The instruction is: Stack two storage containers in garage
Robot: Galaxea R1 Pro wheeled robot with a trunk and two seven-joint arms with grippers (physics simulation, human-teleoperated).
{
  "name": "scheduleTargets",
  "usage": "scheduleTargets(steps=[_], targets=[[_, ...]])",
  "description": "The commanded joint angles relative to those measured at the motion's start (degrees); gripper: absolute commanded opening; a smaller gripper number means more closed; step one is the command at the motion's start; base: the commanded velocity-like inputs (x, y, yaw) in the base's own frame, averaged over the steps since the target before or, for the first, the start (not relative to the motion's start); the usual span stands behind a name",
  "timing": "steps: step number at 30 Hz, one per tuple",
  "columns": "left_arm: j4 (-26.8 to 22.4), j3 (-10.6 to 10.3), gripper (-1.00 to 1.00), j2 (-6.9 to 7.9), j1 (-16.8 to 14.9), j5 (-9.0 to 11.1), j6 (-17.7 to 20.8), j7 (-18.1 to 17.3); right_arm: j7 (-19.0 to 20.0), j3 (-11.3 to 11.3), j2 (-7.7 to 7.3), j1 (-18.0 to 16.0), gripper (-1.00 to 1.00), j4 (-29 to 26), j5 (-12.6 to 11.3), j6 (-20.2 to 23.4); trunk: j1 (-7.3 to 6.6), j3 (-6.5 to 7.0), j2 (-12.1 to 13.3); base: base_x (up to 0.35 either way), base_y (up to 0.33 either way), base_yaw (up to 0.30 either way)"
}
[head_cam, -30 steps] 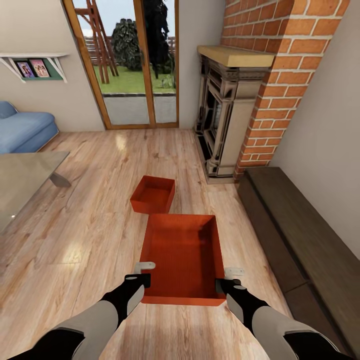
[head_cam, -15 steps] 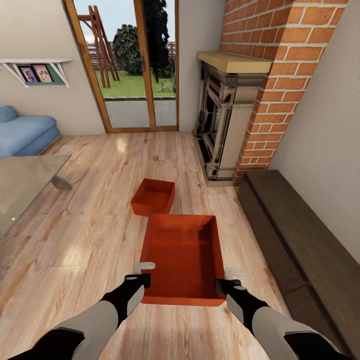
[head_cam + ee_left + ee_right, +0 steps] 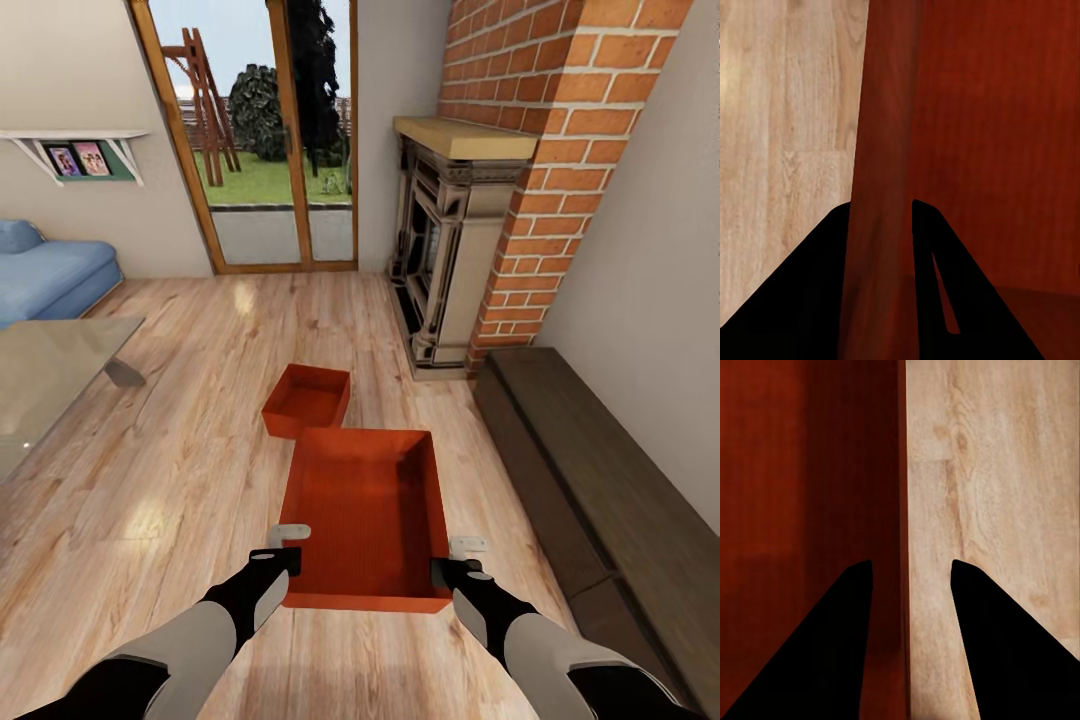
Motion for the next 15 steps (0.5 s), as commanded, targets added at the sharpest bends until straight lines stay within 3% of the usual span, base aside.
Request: scheduleTargets(steps=[1, 6, 15], targets=[[-0.3, 0.2, -1.0, 0.0, 0.0, -1.0, 0.4, 1.2, 0.0, 0.6, 0.17, 0.0, -1.0, 0.1, -1.0, 0.0, -0.2, 0.19, 0.3, 0.0, 0.0, 0.0], [-0.3, 0.2, -1.0, 0.0, 0.0, -1.0, 0.4, 1.2, 0.0, 0.6, 0.17, 0.0, -1.0, 0.2, -1.0, 0.0, -1.29, 1.55, 2.3, 0.0, 0.0, 0.0], [-0.3, 0.2, -1.0, 0.0, 0.0, -1.0, 0.4, 1.2, 0.0, 0.6, 0.17, 0.0, -1.0, 0.2, -0.9, 0.0, -1.29, 2.37, 2.3, 0.0, 0.0, 0.0]])
